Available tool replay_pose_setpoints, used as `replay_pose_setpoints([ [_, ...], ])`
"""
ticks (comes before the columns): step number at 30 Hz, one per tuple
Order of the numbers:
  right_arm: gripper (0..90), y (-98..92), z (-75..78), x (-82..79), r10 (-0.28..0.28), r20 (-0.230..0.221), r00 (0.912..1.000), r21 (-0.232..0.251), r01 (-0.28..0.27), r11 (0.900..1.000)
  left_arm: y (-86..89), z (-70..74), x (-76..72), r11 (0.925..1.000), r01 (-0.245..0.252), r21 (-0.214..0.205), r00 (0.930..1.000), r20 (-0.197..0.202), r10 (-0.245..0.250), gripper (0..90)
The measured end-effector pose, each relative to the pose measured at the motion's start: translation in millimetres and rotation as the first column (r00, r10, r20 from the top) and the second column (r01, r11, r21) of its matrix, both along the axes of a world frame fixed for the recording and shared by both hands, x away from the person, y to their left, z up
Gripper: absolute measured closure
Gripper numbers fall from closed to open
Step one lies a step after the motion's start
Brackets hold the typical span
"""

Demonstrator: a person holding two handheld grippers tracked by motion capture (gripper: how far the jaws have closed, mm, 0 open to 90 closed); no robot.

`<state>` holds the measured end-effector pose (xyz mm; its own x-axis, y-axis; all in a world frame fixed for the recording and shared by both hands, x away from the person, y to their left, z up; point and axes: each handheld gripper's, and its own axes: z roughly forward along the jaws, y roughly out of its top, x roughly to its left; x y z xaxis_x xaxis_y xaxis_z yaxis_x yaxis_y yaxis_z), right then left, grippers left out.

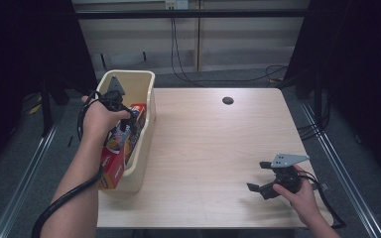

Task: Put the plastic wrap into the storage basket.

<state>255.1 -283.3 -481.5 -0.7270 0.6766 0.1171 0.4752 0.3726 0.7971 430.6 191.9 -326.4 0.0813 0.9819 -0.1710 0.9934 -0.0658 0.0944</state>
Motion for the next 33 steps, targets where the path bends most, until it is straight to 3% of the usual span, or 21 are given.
replay_pose_setpoints([
  [21, 2.6, 0.1, -0.4, -0.1, -0.001, -0.007, 1.0000, -0.001, 0.001, 1.0000, 0.5, -12.7, 2.0, 1.0000, -0.004, 0.004, 1.0000, 0.003, 0.004, 38.2],
  [30, 2.5, 0.2, -0.4, -0.1, -0.003, -0.008, 1.0000, -0.001, 0.003, 1.0000, 0.0, -20.0, 1.6, 1.0000, -0.001, -0.009, 0.9998, -0.017, 0.000, 37.8],
  [31, 2.5, 0.1, -0.4, 0.1, -0.001, -0.006, 1.0000, 0.000, 0.001, 1.0000, -1.3, -21.9, 1.1, 0.9999, -0.011, 0.000, 0.9999, -0.004, 0.011, 37.8],
  [33, 2.5, 0.2, -0.5, 0.1, -0.001, -0.007, 1.0000, -0.002, 0.001, 1.0000, -1.2, -22.1, 1.5, 1.0000, -0.001, -0.008, 0.9996, -0.027, 0.001, 37.7],
])
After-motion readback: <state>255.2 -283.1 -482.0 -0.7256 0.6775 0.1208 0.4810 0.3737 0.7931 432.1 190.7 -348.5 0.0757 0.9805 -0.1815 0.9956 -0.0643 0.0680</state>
